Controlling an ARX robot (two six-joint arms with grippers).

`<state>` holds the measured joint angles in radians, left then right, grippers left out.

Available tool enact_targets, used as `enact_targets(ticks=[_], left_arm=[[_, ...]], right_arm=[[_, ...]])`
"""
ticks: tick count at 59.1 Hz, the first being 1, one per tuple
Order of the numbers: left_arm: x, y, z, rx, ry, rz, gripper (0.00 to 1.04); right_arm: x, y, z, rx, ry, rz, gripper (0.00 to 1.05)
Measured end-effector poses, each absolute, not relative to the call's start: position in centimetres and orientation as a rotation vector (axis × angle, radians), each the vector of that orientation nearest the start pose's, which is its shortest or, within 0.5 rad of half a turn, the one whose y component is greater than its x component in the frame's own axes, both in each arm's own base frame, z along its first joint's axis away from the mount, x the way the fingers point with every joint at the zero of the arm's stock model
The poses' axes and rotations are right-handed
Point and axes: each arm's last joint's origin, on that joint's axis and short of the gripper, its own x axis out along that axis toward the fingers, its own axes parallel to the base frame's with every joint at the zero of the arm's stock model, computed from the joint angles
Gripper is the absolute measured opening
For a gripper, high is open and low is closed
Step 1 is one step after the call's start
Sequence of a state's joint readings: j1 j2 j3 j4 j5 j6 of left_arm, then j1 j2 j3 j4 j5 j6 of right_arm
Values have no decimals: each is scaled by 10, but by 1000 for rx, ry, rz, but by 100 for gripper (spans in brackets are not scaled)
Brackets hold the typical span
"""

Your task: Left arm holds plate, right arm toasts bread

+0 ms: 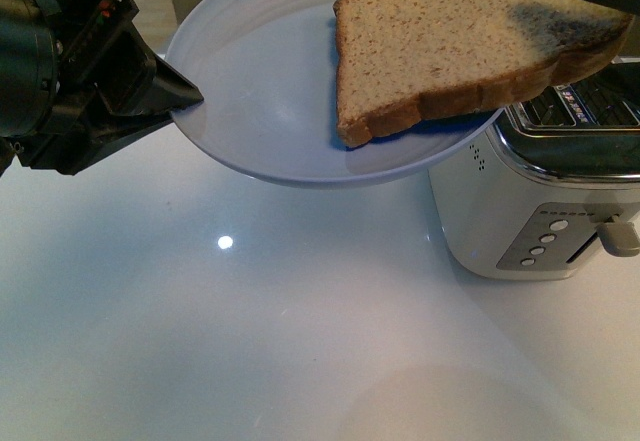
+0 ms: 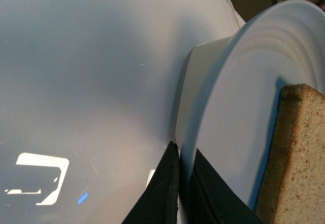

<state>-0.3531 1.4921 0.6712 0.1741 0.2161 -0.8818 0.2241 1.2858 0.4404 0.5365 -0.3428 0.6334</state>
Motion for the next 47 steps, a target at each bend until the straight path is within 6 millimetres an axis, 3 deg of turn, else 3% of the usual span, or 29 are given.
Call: enact_targets(ticks=[23,30,47], left_arm=[[266,-106,170,-781,852,-229,3],[266,-107,171,-782,854,-233,3],[267,-107,170,-783,854,-237,3]], right_arm=[[234,63,188,672,502,486,19],[234,62,196,670,479,493,5],[236,52,239,556,286,444,3]])
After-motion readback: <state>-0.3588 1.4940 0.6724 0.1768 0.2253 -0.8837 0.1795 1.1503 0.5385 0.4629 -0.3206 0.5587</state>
